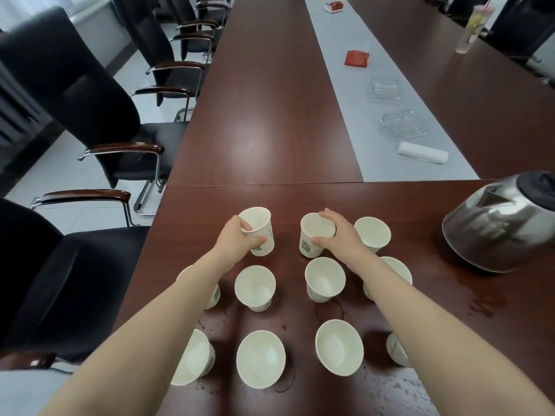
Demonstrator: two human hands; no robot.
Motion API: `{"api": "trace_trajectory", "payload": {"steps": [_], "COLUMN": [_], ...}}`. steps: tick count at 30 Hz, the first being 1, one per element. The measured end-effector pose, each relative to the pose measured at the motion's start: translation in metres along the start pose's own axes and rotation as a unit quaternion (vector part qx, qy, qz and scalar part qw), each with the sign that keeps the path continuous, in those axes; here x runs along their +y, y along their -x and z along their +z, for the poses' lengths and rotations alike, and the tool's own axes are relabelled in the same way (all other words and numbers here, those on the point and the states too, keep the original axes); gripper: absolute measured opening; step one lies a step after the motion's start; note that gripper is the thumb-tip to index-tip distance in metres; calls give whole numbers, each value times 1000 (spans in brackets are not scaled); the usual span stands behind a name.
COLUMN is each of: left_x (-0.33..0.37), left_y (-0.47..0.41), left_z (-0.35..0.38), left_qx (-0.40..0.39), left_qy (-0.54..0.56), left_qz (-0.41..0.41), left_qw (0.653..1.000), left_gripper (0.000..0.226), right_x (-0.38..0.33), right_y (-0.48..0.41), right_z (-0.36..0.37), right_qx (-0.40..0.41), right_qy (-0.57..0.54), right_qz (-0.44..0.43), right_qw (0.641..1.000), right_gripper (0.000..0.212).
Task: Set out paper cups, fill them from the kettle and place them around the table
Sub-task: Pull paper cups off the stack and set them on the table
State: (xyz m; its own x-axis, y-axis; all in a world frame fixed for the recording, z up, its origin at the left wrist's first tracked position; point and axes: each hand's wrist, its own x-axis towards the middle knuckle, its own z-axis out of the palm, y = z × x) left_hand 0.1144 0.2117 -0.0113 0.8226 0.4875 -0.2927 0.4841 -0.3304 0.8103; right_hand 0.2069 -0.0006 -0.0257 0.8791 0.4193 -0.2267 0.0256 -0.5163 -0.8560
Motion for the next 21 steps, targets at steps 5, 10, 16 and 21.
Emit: {"api": "trace_trajectory", "payload": {"steps": [5, 10, 16, 21], "left_x": [-20, -26, -32, -35], "left_y": [-1, 0, -2, -6], "left_z": [3, 3, 0, 1], "left_qx": [-37, -45, -53, -126], "left_qy": [-7, 72, 155, 114], "left_qz": [-10, -4, -11, 1], "left_qw": [999, 996, 986, 985], "left_gripper": [45, 35, 69, 91], "right_x": [2, 3, 6, 14], "right_y": [2, 1, 0, -4], "right_z": [2, 2, 2, -1], "right_qx": [-17, -29, -57, -76], "right_qy": [-13, -1, -10, -26], "right_qz": [30, 19, 32, 56], "right_qw": [999, 999, 998, 995], "right_gripper": [84, 84, 89, 89]}}
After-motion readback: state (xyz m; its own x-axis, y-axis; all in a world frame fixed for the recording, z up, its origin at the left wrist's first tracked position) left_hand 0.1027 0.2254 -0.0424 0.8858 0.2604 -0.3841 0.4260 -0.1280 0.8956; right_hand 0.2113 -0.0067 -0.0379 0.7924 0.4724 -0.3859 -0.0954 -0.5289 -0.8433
